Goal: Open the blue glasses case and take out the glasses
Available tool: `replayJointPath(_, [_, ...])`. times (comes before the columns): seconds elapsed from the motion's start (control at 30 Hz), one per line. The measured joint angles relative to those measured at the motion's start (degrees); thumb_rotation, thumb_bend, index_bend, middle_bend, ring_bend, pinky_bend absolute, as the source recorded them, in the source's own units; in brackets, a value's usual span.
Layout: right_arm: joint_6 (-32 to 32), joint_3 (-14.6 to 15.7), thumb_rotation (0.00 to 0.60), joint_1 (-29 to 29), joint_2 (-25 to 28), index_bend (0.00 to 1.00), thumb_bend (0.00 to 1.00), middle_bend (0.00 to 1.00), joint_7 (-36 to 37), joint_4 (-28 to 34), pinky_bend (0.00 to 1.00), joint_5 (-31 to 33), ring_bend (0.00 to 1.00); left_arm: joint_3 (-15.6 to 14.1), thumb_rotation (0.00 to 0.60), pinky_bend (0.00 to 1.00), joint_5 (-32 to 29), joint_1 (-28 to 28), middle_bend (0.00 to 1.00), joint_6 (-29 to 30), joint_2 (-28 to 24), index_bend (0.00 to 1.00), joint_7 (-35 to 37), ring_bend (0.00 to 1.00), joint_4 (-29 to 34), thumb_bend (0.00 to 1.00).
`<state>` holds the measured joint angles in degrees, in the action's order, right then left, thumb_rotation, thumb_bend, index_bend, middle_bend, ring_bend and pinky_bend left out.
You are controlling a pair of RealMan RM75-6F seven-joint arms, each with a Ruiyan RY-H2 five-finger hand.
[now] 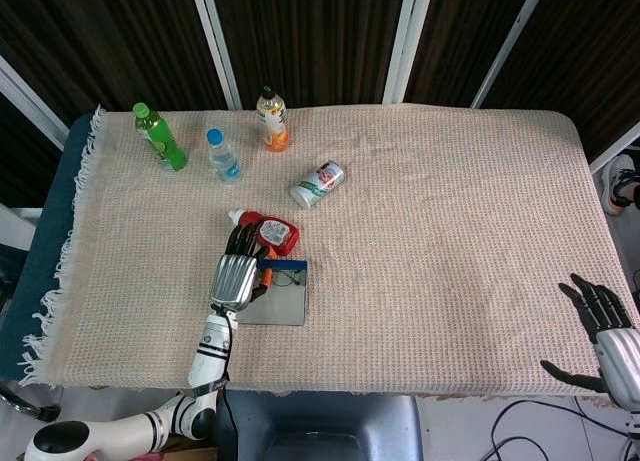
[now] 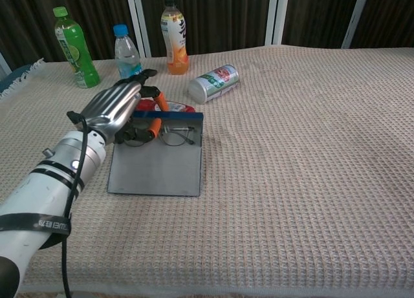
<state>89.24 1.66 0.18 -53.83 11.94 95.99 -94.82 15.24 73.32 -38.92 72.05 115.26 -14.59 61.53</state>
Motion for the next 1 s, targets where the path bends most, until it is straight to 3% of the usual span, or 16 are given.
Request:
replayJointPath(0.37, [0.0, 0.0, 0.6, 0.0, 0.0, 0.0, 0.15, 0.0, 0.0, 0.0, 0.03, 0.0, 0.0, 0.8, 0.6, 0.0, 0.5, -0.2, 0.0, 0.6, 0.7, 0.37, 1.2, 0.0, -2.2, 0.48])
replayJointPath(1.0, [0.3, 0.0, 0.6, -0.1, 0.1, 0.0, 0.15, 0.0, 0.4, -0.1, 0.03, 0.0, 0.0, 1.7, 0.6, 0.0, 0.9, -1.0, 0.0, 0.3, 1.8, 0.37, 1.8, 0.0, -6.2, 0.48])
